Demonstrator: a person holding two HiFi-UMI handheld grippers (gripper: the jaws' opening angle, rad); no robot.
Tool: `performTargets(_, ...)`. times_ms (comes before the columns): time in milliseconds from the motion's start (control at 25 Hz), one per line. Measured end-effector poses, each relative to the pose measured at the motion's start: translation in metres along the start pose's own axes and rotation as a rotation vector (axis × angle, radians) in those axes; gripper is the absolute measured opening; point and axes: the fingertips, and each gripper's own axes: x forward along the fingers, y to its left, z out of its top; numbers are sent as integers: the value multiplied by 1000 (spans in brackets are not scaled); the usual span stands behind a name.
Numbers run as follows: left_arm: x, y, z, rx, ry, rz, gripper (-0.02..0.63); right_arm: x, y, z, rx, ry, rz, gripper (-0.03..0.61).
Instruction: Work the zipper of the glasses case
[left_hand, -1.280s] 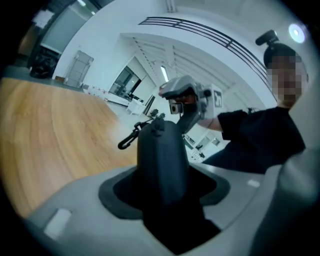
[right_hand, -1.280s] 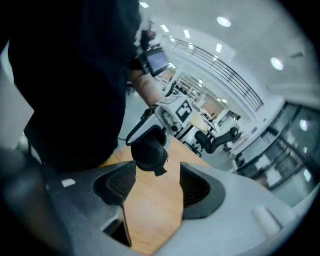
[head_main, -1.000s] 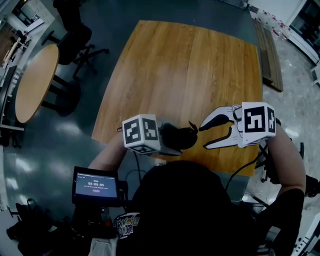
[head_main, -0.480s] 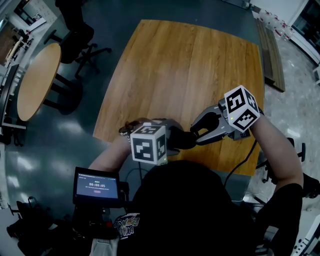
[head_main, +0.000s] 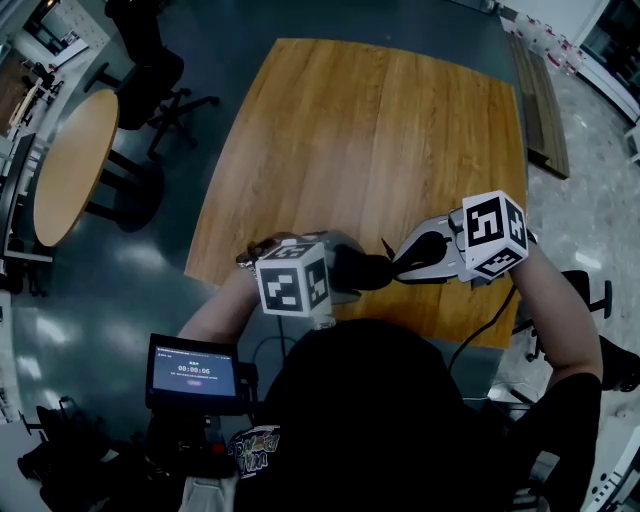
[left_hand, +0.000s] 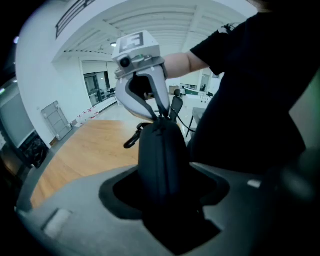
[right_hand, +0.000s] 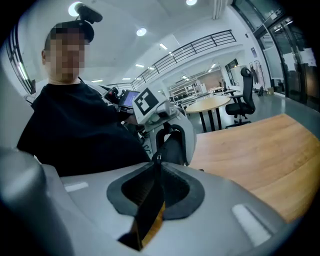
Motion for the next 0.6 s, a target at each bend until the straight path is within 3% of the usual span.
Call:
performTargets(240, -3, 5, -1, -14, -12, 9, 270, -5, -5, 3, -57, -40, -98, 91)
performTargets(440, 1, 1, 2, -20, -5, -1, 270, -2, -4, 0, -117, -32, -143, 77)
performTargets(600, 3, -4, 1, -32, -24, -31, 268, 1, 1, 4, -156, -23, -118, 55)
